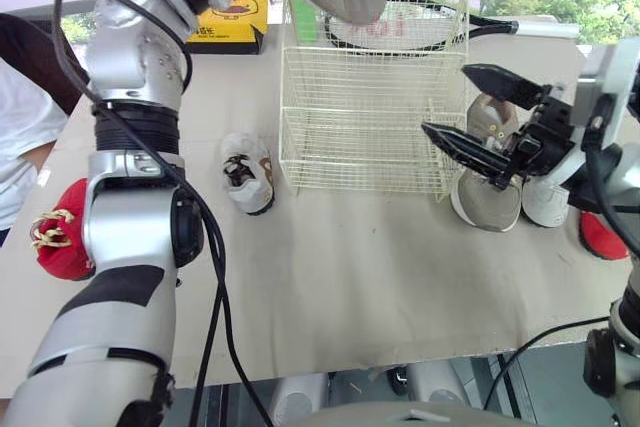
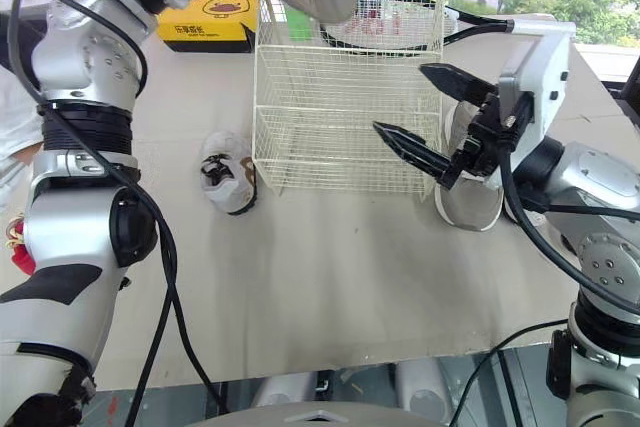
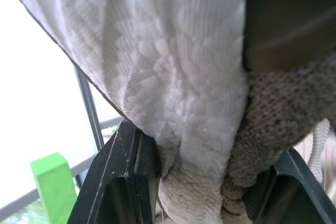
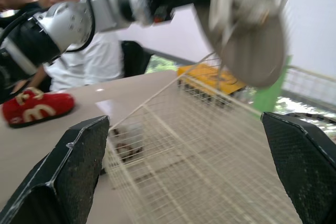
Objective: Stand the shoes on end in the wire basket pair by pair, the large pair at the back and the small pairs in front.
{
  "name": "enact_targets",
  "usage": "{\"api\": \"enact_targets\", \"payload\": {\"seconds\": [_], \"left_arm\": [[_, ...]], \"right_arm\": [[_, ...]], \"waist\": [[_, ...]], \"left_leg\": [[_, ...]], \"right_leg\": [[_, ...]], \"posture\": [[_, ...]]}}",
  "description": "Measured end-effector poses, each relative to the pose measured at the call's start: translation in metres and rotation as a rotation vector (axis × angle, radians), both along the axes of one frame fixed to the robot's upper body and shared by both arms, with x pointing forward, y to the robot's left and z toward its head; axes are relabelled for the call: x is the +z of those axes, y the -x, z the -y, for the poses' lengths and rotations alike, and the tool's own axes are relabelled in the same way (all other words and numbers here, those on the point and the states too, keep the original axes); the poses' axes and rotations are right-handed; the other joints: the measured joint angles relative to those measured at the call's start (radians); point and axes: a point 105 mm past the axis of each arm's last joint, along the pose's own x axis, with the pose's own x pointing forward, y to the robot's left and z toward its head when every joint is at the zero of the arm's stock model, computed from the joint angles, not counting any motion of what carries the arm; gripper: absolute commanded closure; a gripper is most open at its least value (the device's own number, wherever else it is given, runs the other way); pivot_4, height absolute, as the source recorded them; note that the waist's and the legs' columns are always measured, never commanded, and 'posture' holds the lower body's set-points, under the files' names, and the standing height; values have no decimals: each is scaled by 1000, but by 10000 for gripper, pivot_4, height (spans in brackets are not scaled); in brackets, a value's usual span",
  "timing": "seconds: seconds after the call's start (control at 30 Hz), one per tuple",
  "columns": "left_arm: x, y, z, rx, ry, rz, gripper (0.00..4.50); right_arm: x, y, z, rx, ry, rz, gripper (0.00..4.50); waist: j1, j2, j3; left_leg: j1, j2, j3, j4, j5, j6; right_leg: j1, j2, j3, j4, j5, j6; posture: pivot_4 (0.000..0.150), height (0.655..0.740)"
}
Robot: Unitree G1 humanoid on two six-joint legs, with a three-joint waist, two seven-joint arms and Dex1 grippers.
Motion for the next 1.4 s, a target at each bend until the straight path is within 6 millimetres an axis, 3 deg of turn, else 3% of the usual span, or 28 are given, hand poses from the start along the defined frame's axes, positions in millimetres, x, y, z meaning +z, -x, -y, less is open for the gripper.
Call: {"api": "enact_targets", "payload": {"seconds": [0.1,0.23,0.43,0.5,0.53,0.63,0.67,0.8,0.93,1.03,1.2,1.33,1.4], "left_arm": [[-15,-9,15,-7,-135,4,28642],[-19,-17,20,19,-266,-2,28643],[-60,-27,16,15,-401,-163,28668],[-56,-28,16,25,-416,-175,17906],[-55,-27,16,27,-419,-174,15875],[-52,-25,10,19,-411,-199,1720],[-52,-23,7,8,-416,-205,541],[-48,-19,-2,-20,-353,-256,541],[-35,-14,-26,1,-255,-316,541],[-12,-7,-41,37,-168,-299,541],[32,12,-50,44,9,-141,541],[36,36,-39,-160,181,-150,541],[18,71,-14,-406,219,-213,541]], "right_arm": [[0,4,2,-17,3,19,0],[-2,5,4,-33,1,6,0],[-6,6,7,-49,9,-15,0],[-5,7,6,-50,10,-12,0],[-5,8,6,-49,11,-11,0],[-7,10,8,-52,16,-22,0],[-7,10,10,-63,17,-27,0],[-6,11,12,-59,30,-31,0],[-8,7,17,-75,32,-52,0],[-9,-1,24,-104,20,-75,0],[-14,-18,42,-206,19,-118,0],[-26,-31,69,-355,48,-177,0],[-44,-36,96,-477,95,-247,0]], "waist": [[1,0,0],[-3,0,0],[-4,0,0],[-2,-1,0],[-2,-1,0],[-3,-1,0],[-3,-1,0],[-6,-1,0],[-15,-1,0],[-19,-1,0],[-13,-1,0],[-6,-1,0],[-1,0,-1]], "left_leg": [[-2,0,1,1,0,0],[-2,0,1,0,-2,4],[-1,0,0,1,-3,5],[-1,0,0,1,-3,5],[-1,0,0,1,-3,5],[-1,1,-1,1,-3,5],[-1,1,-1,1,-3,5],[-1,1,-1,2,-3,5],[-1,2,-1,2,-3,6],[-1,2,-1,3,-3,5],[-1,3,-1,4,-3,5],[-2,5,-2,7,-2,4],[-3,6,-1,8,-2,4]], "right_leg": [[0,0,-2,-1,0,0],[0,0,-1,-1,0,0],[0,0,-1,0,0,0],[0,1,-1,0,0,0],[0,1,-1,0,0,0],[0,1,0,0,0,0],[0,1,0,0,0,0],[0,1,0,1,0,0],[0,2,0,1,0,0],[0,1,0,1,0,0],[0,0,0,2,0,0],[0,0,0,3,0,1],[1,0,2,2,0,1]], "posture": [[1500,7400],[1500,7400],[1500,7400],[1500,7400],[1500,7400],[1500,7400],[1500,7400],[1500,7400],[1500,7400],[1500,7400],[1500,7400],[1500,7400],[1500,7400]]}}
